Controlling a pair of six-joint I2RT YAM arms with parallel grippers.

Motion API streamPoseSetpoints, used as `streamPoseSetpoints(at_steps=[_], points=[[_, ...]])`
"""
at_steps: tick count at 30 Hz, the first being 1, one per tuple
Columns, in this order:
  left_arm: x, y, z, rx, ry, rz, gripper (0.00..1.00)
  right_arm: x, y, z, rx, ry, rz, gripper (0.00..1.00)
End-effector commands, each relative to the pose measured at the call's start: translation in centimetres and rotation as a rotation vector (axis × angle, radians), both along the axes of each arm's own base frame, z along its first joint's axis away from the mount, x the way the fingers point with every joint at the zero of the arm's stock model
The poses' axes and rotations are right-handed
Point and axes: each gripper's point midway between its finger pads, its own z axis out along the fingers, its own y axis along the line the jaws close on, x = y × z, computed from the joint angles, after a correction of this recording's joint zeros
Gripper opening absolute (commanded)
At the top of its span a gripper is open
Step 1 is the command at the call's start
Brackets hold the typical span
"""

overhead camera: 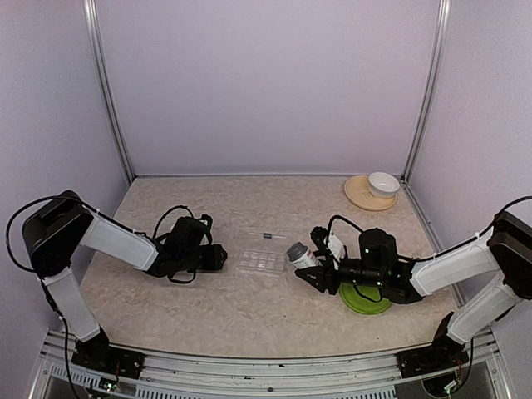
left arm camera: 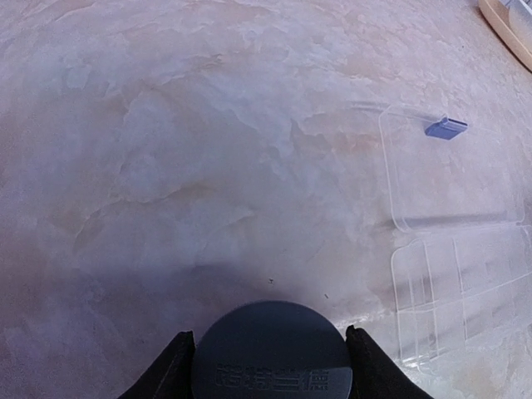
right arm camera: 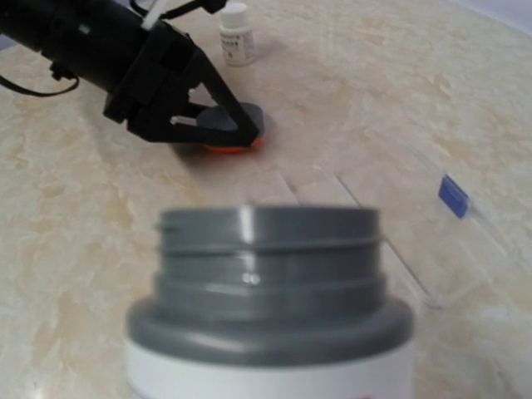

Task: Sort the pills into containers
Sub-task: Place the lid of the pill bottle at the center of the board, then adjust the pill container at the center of the board.

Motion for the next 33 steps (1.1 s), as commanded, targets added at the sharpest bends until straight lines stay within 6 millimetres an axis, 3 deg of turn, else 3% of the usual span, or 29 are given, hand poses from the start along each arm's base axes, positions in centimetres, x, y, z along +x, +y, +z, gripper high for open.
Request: streamPoseSetpoints(at_steps=[1,12,21,33], points=[[0.6,-0.4,-0.1,0.018,-0.015,-0.006,0.56,1.3,0.2,0.5,0.018,0.000,-0.032,0.17],[0.4,-0.4,0.2,0.009,-0.019,-0.007,0.78,1.8,0.5,-0.5,0.010,0.016,-0.029,0.17],[0.6,-1.1,1.3,0.009,-0.039,-0.025,0.89,2.2,1.0,-1.8,-0.026,0.045,-0.018,0.17],[0.6,-1.9,1.1,0.012,-0.034,-0.051,0.91,2.7,1.5,-3.4,-0.112,0.101,-0.012,0.17]])
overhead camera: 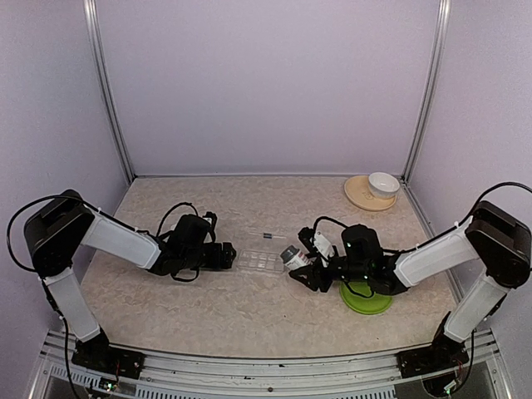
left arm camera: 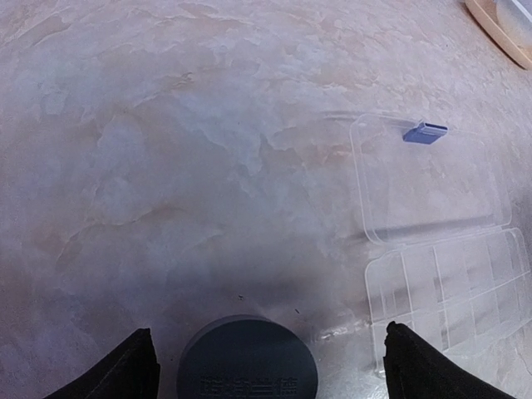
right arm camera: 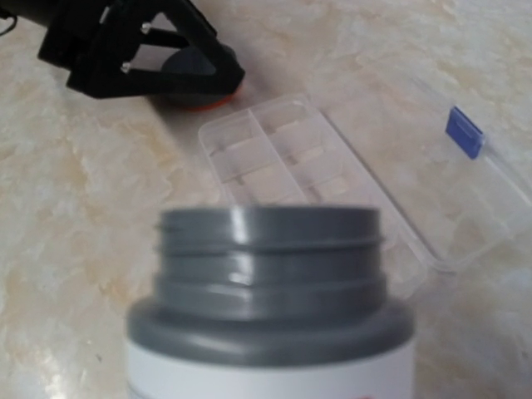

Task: Sort the pills into containers
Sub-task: Adjust the pill container at the center of the board.

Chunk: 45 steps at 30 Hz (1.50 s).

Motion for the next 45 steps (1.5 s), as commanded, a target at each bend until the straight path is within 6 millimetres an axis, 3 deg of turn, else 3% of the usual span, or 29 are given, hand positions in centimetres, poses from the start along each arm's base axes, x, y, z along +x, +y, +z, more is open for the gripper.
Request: streamPoseSetpoints(at_steps=[1,20,45], points=[[0.2,-0.8,0.6,0.003,-0.015,-0.020,0.92,0.7,0.4,-0.1,-0.025,0.008,0.006,0.17],[0.1,-1.2,0.6,-0.004,-0.012,-0.034,0.92,0.8,0.6,-2.9,-0.120,0.089,0.015,0.17],[-0.1,-1.4,0.3,-0.004,-0.004,-0.040,0.92,1.0,0.7,-4.5,-0.187,0.140,0.018,0.18]])
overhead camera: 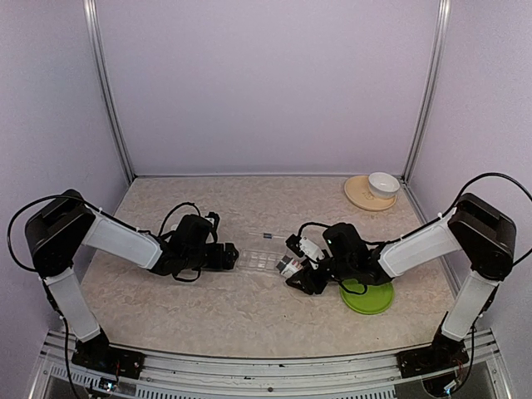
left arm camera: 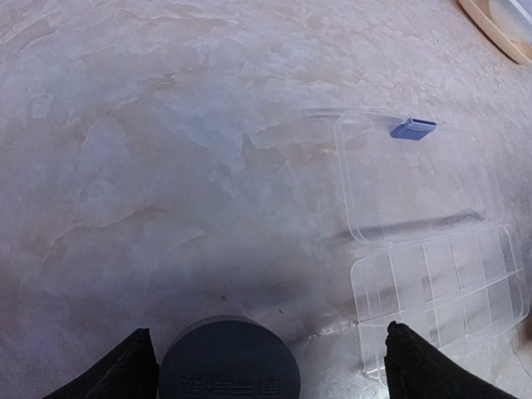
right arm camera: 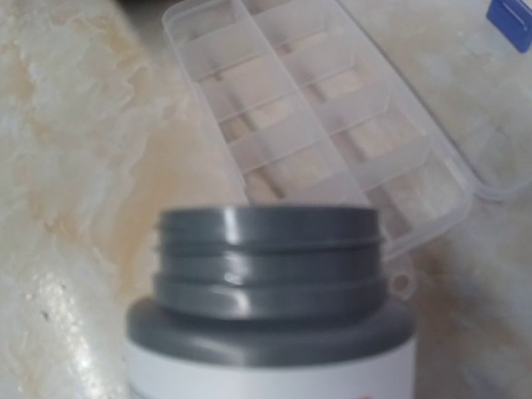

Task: Sort the pills into containers
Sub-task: Adjust the pill container at the center of the board.

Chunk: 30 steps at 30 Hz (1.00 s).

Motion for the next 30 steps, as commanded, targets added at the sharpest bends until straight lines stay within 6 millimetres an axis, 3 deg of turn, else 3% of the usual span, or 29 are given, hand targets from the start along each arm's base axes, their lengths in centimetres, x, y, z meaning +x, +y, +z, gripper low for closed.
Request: streamPoseSetpoints(at_steps=[1,30], points=[[0.16,-0.75,0.25,-0.002,-0.007,-0.020,0.92,0.35,-0.04,-0.24,-0.014,0.007,0.002,0.18],[-0.07,-0.89,-0.26,-0.008,0.001,-0.023,0.92,0.17,-0.47,0.46,-0.057,0.050,-0.011,0.18]])
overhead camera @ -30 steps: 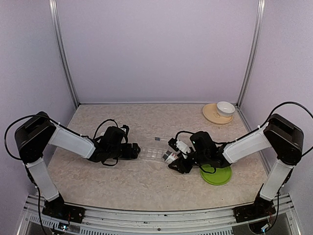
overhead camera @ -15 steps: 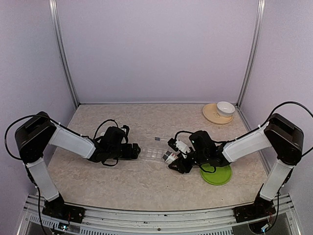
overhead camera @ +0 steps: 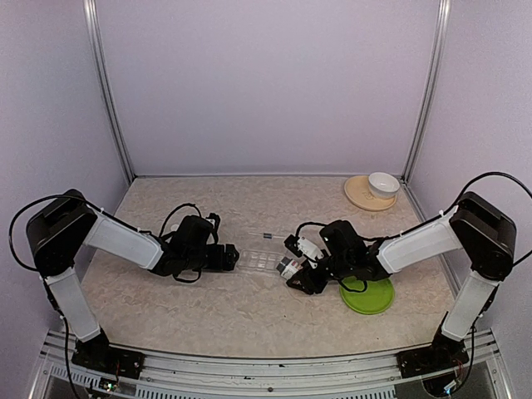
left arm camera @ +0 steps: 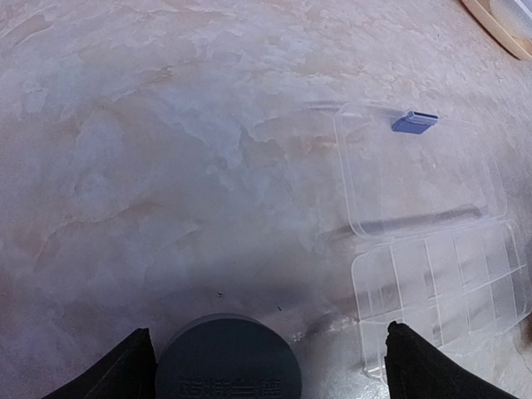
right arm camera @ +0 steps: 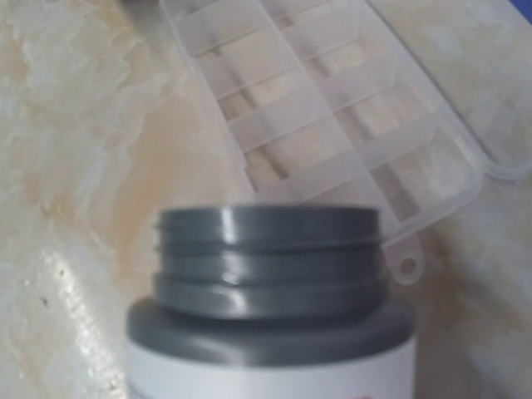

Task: Sort the pills into containers
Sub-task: Adjust the pill container at the center of the board.

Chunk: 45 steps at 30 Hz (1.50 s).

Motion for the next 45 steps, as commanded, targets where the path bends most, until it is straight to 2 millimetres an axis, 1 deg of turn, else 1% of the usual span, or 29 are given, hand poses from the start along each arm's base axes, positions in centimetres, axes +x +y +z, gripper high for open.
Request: streamPoseSetpoints(at_steps=[1,16,26,35,45], points=[[0.1,-0.7,0.1,-0.011,-0.006,-0.015,0.92,0.4,-0.3,0.8,-0.014,0.004,-0.015,0.18],[-0.2,-0.9,-0.1,-0.016,-0.002,-0.022,0.92,0.7,-0.3,1.4,-0.032,0.014,-0.022,0.18],[-0.6,-1.0,-0.4,-0.021,0.004,-0.030,0.92,0.8,-0.2,1.2,-0.050,0.024,-0.022,0.18],[-0.9,-1.0,-0.6,-0.024,0.010,-0.036,0.92,1.1,0.0,1.6,-0.043,0.018,-0.027,0.19],[-0.9,-1.1,-0.7,-0.023,0.012,-0.043,0.92,1.5,0.1,1.3,-0.069,0.023,-0.028,0.19]])
